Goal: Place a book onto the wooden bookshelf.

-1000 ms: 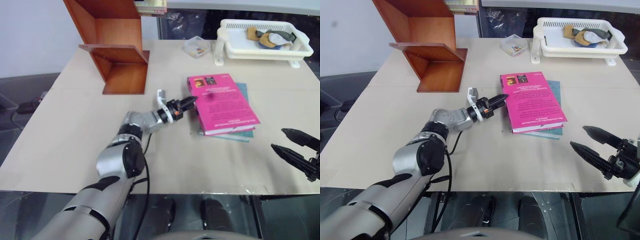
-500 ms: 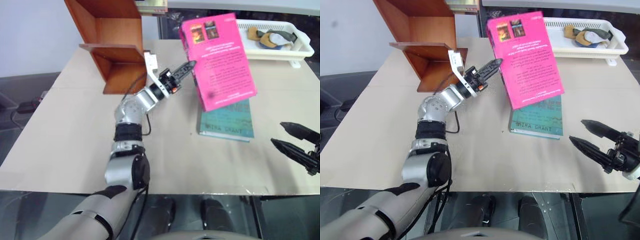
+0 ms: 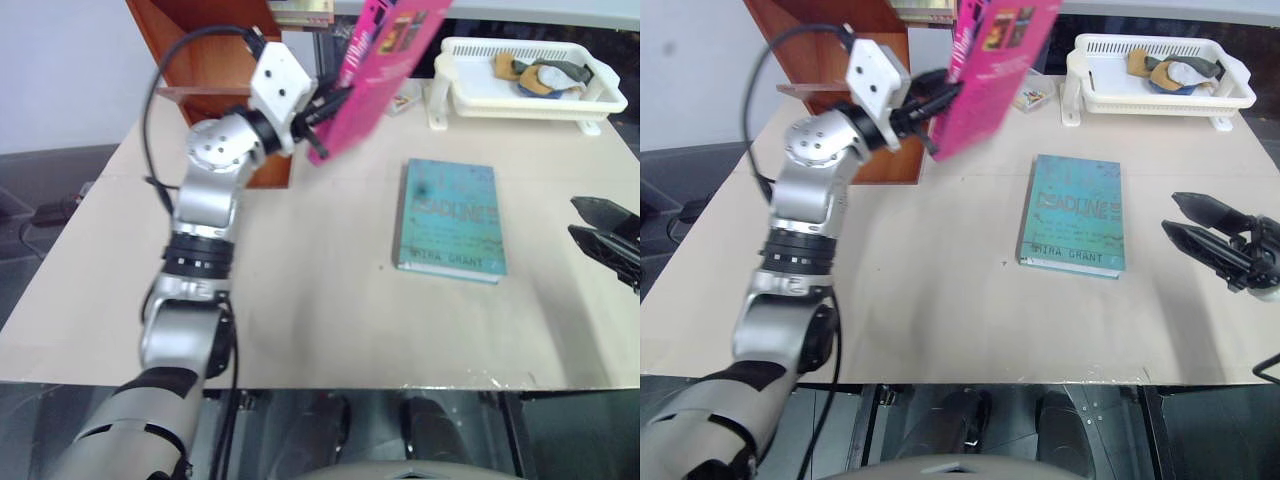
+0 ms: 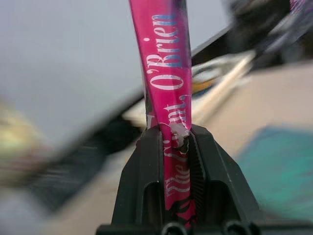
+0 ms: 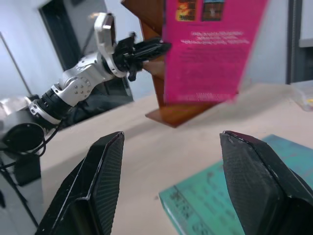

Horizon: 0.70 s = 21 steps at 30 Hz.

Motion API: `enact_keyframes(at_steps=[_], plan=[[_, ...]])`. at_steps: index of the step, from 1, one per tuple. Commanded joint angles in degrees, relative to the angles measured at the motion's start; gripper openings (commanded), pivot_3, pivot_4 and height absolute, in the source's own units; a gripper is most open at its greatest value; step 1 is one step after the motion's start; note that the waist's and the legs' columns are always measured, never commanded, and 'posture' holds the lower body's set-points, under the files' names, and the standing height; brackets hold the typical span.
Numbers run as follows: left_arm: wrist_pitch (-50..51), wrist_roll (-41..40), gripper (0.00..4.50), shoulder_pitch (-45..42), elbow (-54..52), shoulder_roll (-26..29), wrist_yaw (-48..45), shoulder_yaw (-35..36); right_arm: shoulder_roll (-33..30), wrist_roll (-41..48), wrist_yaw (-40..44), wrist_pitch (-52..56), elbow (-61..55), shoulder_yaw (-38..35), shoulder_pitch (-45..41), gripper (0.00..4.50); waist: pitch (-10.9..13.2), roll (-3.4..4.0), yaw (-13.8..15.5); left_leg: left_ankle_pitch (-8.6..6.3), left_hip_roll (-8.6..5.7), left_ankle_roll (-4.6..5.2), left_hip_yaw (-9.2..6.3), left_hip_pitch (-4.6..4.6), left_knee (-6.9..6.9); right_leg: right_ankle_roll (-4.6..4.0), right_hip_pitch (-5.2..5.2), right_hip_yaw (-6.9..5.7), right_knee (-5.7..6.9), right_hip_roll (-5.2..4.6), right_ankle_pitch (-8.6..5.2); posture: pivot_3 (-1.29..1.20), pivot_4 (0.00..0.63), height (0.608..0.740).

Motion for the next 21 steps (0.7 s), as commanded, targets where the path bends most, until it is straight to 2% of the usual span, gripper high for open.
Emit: enact_keyframes(at_steps=[1,7,10,15,21], plan=[[-10.3,8.1,0.24,-2.5,-3.1,3.3,4.5,-2.2,-1.4,-0.6,2.2,0.0,1.9,0.7,-2.6,3.18,0.0,-0.02,0.3,-0.01,-0.03,0.02,-0.01,-0.01,0.00,0.00,0.00,-0.01,-0.03,-0.02,0.00,0.00,0.150,0.740],[-21.9,19.9,0.24,-3.6,-3.9,9.8,7.8,-6.7,-1.9,-2.3,4.9,0.1,6.9,3.4,-8.3,3.18,0.0,-0.06,-0.1,-0.05,-0.07,0.08,-0.01,-0.09,0.02,0.00,-0.04,-0.03,-0.08,-0.06,0.00,0.00,0.150,0.740],[-25.3,24.6,0.24,-5.7,-4.2,13.3,6.2,-9.1,-1.7,-2.9,6.7,0.2,11.1,4.9,-12.4,3.18,0.1,-0.05,-0.5,-0.05,-0.02,0.07,0.01,-0.08,0.01,0.00,-0.08,0.00,-0.03,-0.06,0.00,0.00,0.150,0.740],[-26.2,27.1,0.24,-7.7,-3.9,16.3,3.3,-10.6,-1.3,-5.8,9.4,-0.9,14.8,6.4,-14.7,3.18,0.0,-0.03,-0.2,-0.05,-0.02,0.08,0.02,-0.07,0.00,0.01,-0.08,-0.01,-0.01,-0.01,0.00,0.00,0.150,0.740],[-24.1,27.2,0.24,-10.6,-0.7,20.6,-6.1,-12.2,-0.8,-7.9,11.2,-2.3,18.2,7.5,-17.4,3.18,0.0,-0.03,-0.3,-0.05,-0.04,0.08,0.02,-0.08,0.03,0.01,-0.09,-0.01,0.04,0.00,0.00,0.00,0.150,0.740]])
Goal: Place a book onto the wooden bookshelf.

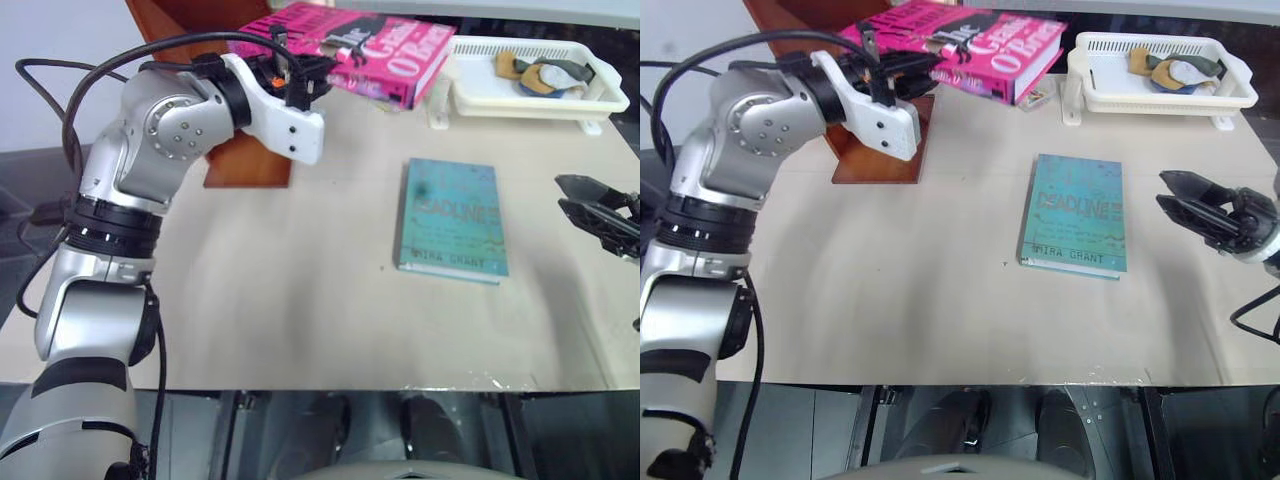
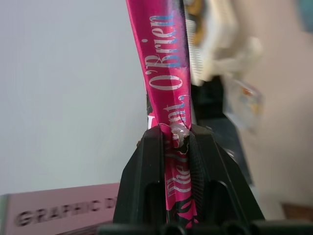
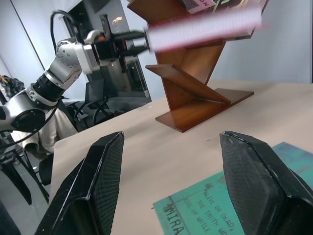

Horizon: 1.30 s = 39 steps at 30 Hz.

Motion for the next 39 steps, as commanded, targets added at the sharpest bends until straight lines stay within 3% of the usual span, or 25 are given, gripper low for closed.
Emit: enact_keyframes(at_steps=[1,10,16,27,37,39], plan=[[0.9,0.3,0.24,-3.8,1.2,3.5,-5.4,-0.1,-0.2,-0.8,2.0,-1.6,1.3,-0.4,-2.1,3.18,0.0,0.00,-0.1,0.00,0.00,0.00,0.00,0.00,0.00,0.00,0.00,0.00,0.00,0.01,0.00,0.00,0.150,0.740],[8.5,1.9,0.24,-8.2,7.9,7.7,-13.7,0.0,-2.8,-5.3,9.1,-3.7,10.5,2.4,-10.7,3.18,0.0,0.05,-1.4,0.00,0.00,0.01,0.00,0.00,0.04,0.01,-0.02,-0.01,0.07,0.03,-0.01,0.00,0.150,0.740],[9.7,0.9,0.24,-6.1,7.8,10.0,-16.4,0.3,-3.5,-7.2,13.3,-4.6,14.0,3.7,-14.9,3.18,0.0,0.06,-1.6,0.00,0.00,0.00,0.01,-0.06,0.03,0.01,-0.14,-0.01,0.10,0.02,-0.01,0.00,0.150,0.740],[10.8,1.5,0.24,-6.2,11.8,10.6,-13.6,0.2,-3.2,-8.5,14.6,-5.5,14.1,5.2,-19.3,3.18,0.0,0.14,-2.0,0.01,0.01,0.00,0.04,-0.37,0.14,0.01,-0.50,0.02,0.23,0.03,-0.01,0.00,0.150,0.740],[11.9,1.1,0.24,-8.6,16.6,10.6,-13.1,-0.1,-2.8,-9.0,13.9,-6.8,13.3,4.7,-17.3,3.18,0.0,0.14,-3.0,0.02,-0.04,0.00,0.05,-0.82,0.26,0.00,-0.95,-0.01,0.32,0.00,0.00,0.00,0.150,0.740],[11.8,1.0,1.21,-9.0,17.3,10.4,-13.3,-0.3,-2.8,-9.0,13.7,-6.9,13.5,4.7,-17.3,3.18,0.0,0.14,-3.1,0.02,-0.03,0.00,0.05,-0.82,0.26,0.00,-0.97,-0.01,0.34,0.00,0.00,0.00,0.150,0.740]])
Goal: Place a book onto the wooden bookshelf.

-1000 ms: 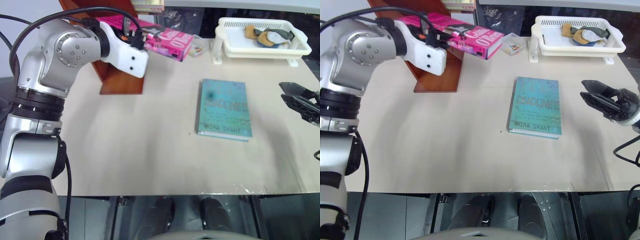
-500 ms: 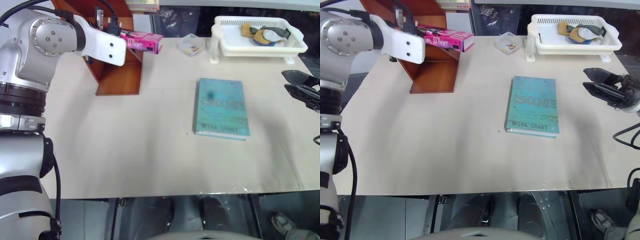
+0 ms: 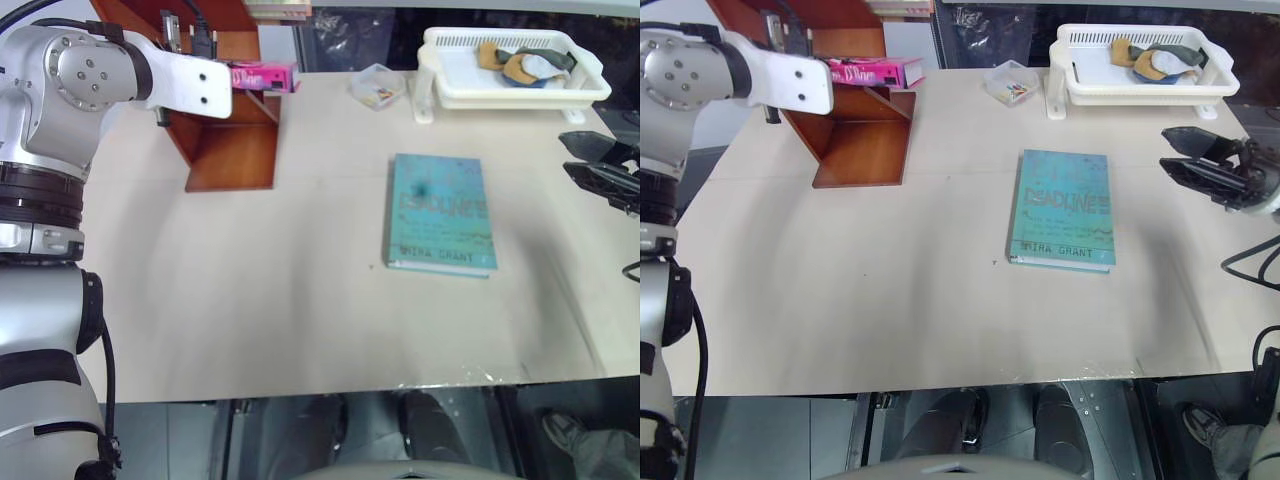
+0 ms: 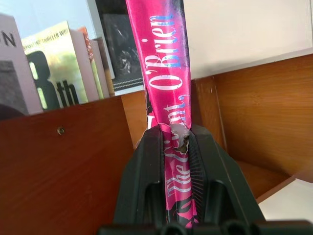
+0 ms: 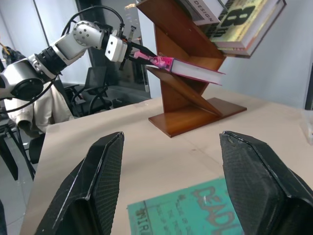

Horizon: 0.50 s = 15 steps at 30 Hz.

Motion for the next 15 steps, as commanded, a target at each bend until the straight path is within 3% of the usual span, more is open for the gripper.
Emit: enact_keyframes(at_steps=[1,7,8,15], plan=[[0.1,0.0,1.44,-2.2,0.6,0.6,0.3,1.0,-0.5,0.7,2.3,-1.0,-1.3,-1.7,-0.4,3.18,0.0,0.00,0.0,0.00,0.00,0.00,0.00,0.00,0.00,0.00,0.00,0.00,0.01,0.00,0.00,0.00,0.150,0.740],[-0.6,1.1,4.19,-3.2,1.4,1.1,1.8,0.9,-0.6,0.7,2.2,-1.5,-0.9,-1.9,-0.2,3.18,0.0,0.00,0.0,0.00,0.00,0.00,0.00,0.00,0.01,0.00,0.00,0.00,0.02,0.00,0.00,0.00,0.150,0.740],[-0.7,1.3,4.45,-3.4,1.5,1.2,2.2,1.0,-0.6,0.7,2.2,-1.5,-0.8,-2.0,-0.2,3.18,0.0,0.00,0.0,0.00,0.00,0.00,0.00,0.00,0.01,0.00,0.00,0.00,0.01,0.00,0.00,0.00,0.150,0.740],[-0.5,3.0,4.45,-4.8,1.4,4.1,3.1,1.5,-0.7,0.8,1.6,-1.8,-0.7,-2.6,0.1,3.18,0.0,0.00,-0.1,0.00,0.00,0.00,0.01,0.00,0.01,0.00,-0.02,0.01,0.03,0.00,0.00,0.00,0.150,0.740]])
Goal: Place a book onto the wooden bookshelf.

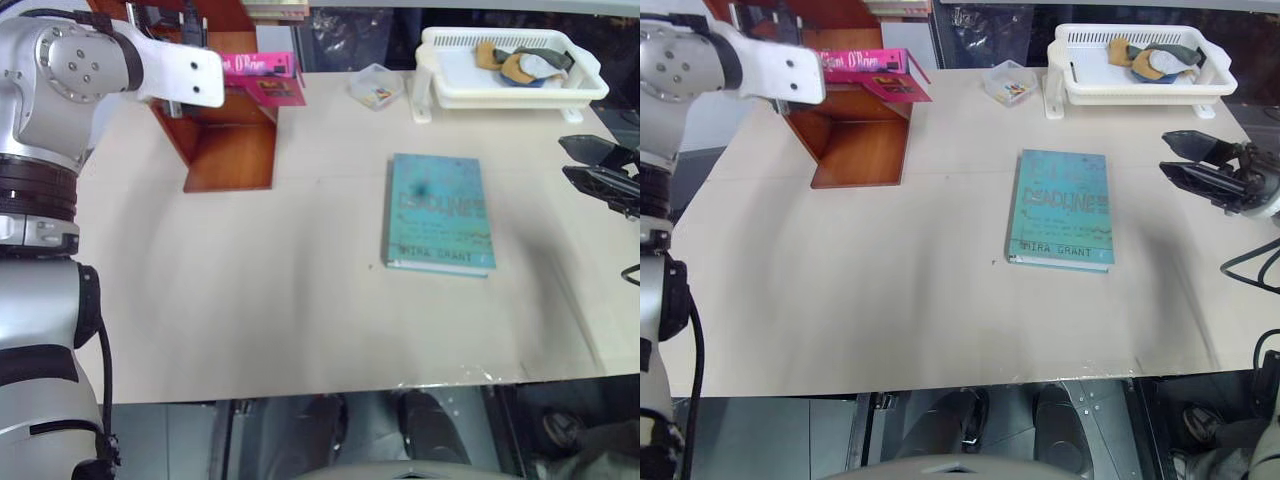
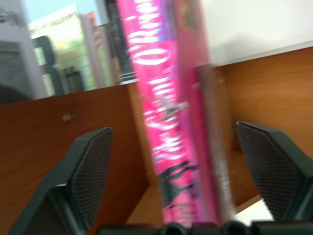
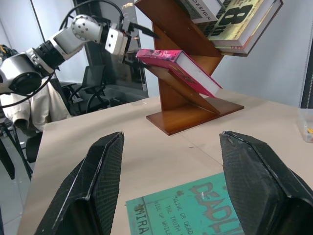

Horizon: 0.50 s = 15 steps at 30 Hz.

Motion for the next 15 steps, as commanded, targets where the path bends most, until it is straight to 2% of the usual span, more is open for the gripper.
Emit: enact_keyframes(at_steps=[1,5,7,9,13,15], plan=[[-0.1,-0.2,4.45,-1.7,-1.3,2.6,0.5,2.1,-0.8,0.9,1.6,-0.8,-0.8,-2.5,0.2,3.18,0.0,0.00,0.1,0.00,0.00,0.00,0.00,0.00,0.00,0.00,0.00,0.00,0.01,0.00,0.00,0.00,0.150,0.740],[0.5,-4.7,4.45,-0.4,-4.0,3.1,-1.6,4.5,-1.1,1.1,1.5,-0.5,-1.2,-3.1,0.9,3.18,0.0,0.00,0.2,0.00,-0.01,0.00,0.00,0.00,0.05,0.00,0.01,-0.01,0.04,-0.01,0.00,0.00,0.150,0.740],[-1.2,-12.6,4.45,1.7,-6.9,2.1,-5.0,7.6,-1.3,1.2,1.2,-0.2,-1.5,-3.7,1.5,3.18,0.0,0.00,0.2,0.00,-0.01,0.00,-0.01,-0.01,0.07,0.00,0.01,-0.01,0.05,-0.01,0.00,0.00,0.150,0.740],[5.6,-24.5,4.45,5.6,-13.9,-0.7,-9.5,13.1,-1.5,1.2,1.0,0.1,-2.0,-4.2,2.6,3.18,0.0,0.02,0.2,0.00,0.00,0.00,0.00,-0.01,0.08,0.00,0.00,-0.05,0.06,-0.04,0.00,0.00,0.150,0.740],[14.5,-32.4,4.45,15.8,-24.6,0.0,-12.1,18.3,-2.2,1.9,0.5,1.4,-4.5,-5.8,5.9,3.18,-0.1,0.09,0.0,0.00,0.00,0.00,0.00,-0.05,0.28,0.00,0.00,-0.10,0.20,-0.05,0.00,0.00,0.150,0.740],[23.7,-40.0,4.45,24.1,-32.5,-1.0,-12.5,22.9,-2.7,2.3,0.1,2.1,-6.0,-7.1,8.5,3.18,-0.2,0.29,-0.2,-0.01,0.02,0.00,0.07,0.00,0.31,-0.01,-0.04,-0.02,0.31,-0.03,0.00,0.00,0.150,0.740]])
